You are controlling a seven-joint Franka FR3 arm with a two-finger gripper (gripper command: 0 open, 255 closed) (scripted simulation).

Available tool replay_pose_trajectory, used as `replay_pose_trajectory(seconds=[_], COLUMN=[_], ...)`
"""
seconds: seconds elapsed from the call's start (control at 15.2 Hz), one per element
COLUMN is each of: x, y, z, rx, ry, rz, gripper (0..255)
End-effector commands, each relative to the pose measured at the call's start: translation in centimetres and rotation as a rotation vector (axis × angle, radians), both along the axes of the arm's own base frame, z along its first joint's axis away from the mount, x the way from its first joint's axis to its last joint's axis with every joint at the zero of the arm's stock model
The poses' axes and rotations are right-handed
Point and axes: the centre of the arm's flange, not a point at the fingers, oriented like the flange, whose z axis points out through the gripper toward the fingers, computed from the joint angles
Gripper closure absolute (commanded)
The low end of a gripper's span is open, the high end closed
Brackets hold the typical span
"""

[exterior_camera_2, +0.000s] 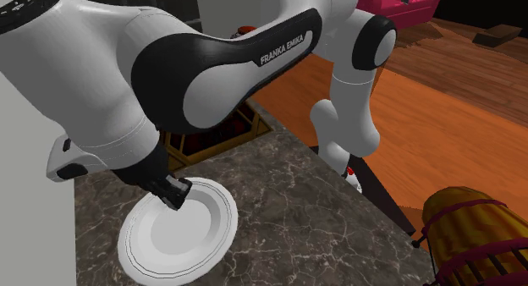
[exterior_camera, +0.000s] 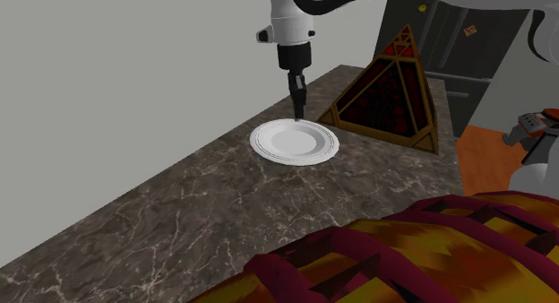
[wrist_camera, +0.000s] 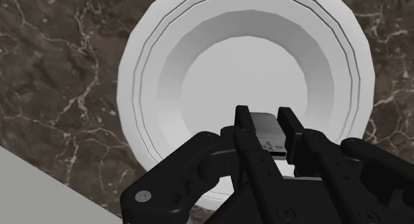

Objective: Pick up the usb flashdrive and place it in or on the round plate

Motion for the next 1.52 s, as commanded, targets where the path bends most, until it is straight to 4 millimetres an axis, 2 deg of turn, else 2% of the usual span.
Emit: replay_pose_trajectory(seconds=[0.0,0.53,1.06,1.12,1.45], x=[0.1,0.1,0.1,0.1,0.1], y=[-0.1,-0.1,-0.1,-0.1,-0.1], z=[-1.0,-5.4,-5.4,-5.4,-5.4], rx=[0.0,0.0,0.0,0.0,0.0], ry=[-0.001,-0.001,-0.001,-0.001,-0.001], rz=[0.0,0.0,0.0,0.0,0.0], gripper=[255,255,255,0,0])
